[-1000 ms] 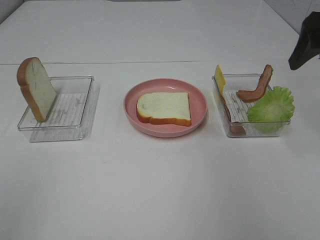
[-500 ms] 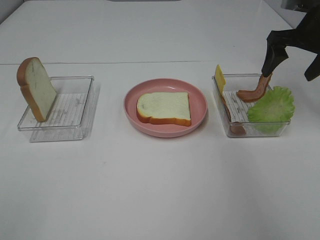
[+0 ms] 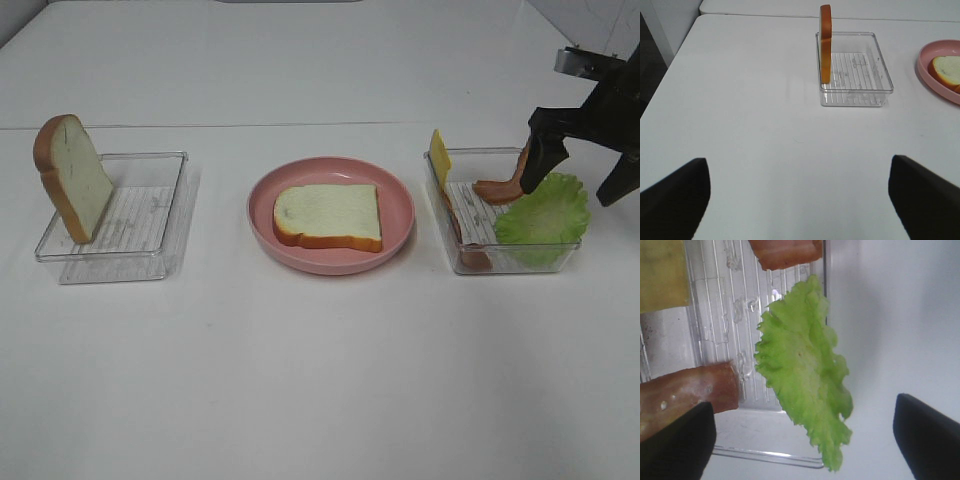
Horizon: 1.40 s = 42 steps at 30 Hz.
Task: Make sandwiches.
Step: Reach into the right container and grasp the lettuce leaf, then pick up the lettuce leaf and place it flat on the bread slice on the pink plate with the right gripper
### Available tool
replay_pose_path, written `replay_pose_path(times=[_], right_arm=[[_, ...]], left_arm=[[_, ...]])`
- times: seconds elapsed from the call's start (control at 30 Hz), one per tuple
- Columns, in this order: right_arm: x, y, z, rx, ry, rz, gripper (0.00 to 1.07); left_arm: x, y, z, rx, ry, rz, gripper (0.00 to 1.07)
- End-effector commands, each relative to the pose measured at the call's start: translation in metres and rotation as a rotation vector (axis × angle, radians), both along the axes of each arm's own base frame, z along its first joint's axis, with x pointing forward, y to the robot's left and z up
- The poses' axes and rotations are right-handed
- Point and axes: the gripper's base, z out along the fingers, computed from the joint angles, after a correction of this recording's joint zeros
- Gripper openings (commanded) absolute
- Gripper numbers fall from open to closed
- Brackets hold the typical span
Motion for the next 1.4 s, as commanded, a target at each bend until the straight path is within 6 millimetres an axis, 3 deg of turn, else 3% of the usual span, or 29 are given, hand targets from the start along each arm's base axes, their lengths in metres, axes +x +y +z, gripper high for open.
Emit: replay_pose_path(times=[0.03, 0.13, 0.17, 0.27, 0.33, 0.83, 0.87, 0.9, 0.93, 0.97, 1.0, 1.07, 1.4], right_arm=[[0.0031, 0.0004, -0.0067, 0.017, 0.004, 0.014, 0.83], [0.004, 0.0002, -0.0071, 0.015, -0.005, 0.012, 0.74], [0.0041, -0.0005, -0.0073, 0.007, -0.006, 0.015, 0.65], [0.0042, -0.0005, -0.0073, 0.007, -0.007, 0.015, 0.61], [0.0057, -0.0012, -0.0074, -0.001, -0.022, 0.003, 0.48], [0.0091, -0.0018, -0.0073, -0.008, -0.058, -0.005, 0.46], [0.0091, -0.0018, -0.0073, -0.008, -0.058, -0.005, 0.42], [0.0091, -0.0018, -0.0073, -0.008, -0.058, -0.006, 0.29], [0.0091, -0.0018, -0.0073, -0.008, -0.058, -0.006, 0.29], [0.009, -0.0019, -0.0073, -0.008, -0.056, -0.009, 0.14], [0.0087, -0.0019, -0.0073, -0.008, -0.053, -0.013, 0.06], [0.0083, -0.0017, -0.0073, -0.006, -0.047, -0.019, 0.0], [0.0039, -0.0007, -0.0042, 0.007, 0.025, -0.111, 0.0]], left_arm=[[-0.0022, -0.0008, 0.0011, -0.003, -0.032, -0.001, 0.88], [-0.0022, -0.0008, 0.0011, -0.003, -0.032, -0.001, 0.88], [-0.0022, -0.0008, 0.0011, -0.003, -0.032, -0.001, 0.88], [-0.0022, -0.0008, 0.0011, -0.003, -0.032, -0.001, 0.88], [-0.0022, -0.0008, 0.0011, -0.003, -0.032, -0.001, 0.88], [-0.0022, -0.0008, 0.0011, -0.003, -0.032, -0.001, 0.88], [-0.0022, -0.0008, 0.0011, -0.003, -0.032, -0.001, 0.88], [-0.0022, -0.0008, 0.0011, -0.003, -0.032, -0.001, 0.88], [-0.0022, -0.0008, 0.0011, -0.003, -0.032, -0.001, 0.88], [-0.0022, -0.0008, 0.0011, -0.003, -0.032, -0.001, 0.88], [-0.0022, -0.0008, 0.0011, -0.003, -0.032, -0.001, 0.88], [-0.0022, -0.0008, 0.0011, -0.003, -0.032, -0.001, 0.88], [-0.0022, -0.0008, 0.0011, -0.003, -0.032, -0.001, 0.88]])
